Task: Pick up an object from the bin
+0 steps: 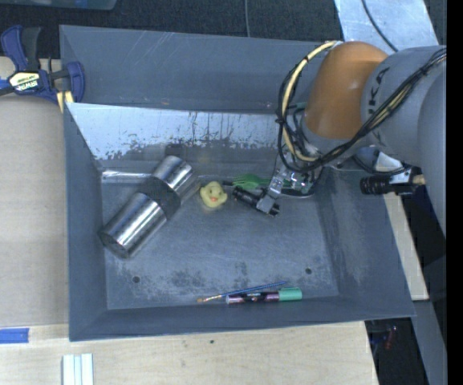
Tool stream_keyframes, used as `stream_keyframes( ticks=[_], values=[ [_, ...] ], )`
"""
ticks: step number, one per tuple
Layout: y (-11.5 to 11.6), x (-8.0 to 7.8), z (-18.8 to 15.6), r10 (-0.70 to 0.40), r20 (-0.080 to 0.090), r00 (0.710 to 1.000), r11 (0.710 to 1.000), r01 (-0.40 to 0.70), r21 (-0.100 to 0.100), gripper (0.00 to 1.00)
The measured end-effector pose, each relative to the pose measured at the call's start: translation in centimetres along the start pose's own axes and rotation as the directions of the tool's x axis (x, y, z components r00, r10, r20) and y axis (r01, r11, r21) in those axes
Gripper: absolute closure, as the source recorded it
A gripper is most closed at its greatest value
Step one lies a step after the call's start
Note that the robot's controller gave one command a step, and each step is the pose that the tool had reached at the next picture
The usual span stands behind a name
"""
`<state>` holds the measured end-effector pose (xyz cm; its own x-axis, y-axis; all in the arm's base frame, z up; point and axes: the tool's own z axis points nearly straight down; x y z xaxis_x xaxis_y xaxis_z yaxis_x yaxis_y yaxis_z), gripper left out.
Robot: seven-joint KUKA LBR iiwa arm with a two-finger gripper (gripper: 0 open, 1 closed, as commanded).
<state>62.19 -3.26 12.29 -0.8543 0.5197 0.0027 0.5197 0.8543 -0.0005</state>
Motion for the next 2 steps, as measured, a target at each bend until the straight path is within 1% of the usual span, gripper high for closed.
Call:
stream_keyframes(
  ticks=[1,2],
  values=[
    [0.02,-0.18,5.27,-0.24,-0.005,0.971,0.971,0.24,0.005,0.0],
    [0.15,-0.07,5.08,0.149,0.005,0.989,0.989,-0.149,-0.002,1.0]
  ],
)
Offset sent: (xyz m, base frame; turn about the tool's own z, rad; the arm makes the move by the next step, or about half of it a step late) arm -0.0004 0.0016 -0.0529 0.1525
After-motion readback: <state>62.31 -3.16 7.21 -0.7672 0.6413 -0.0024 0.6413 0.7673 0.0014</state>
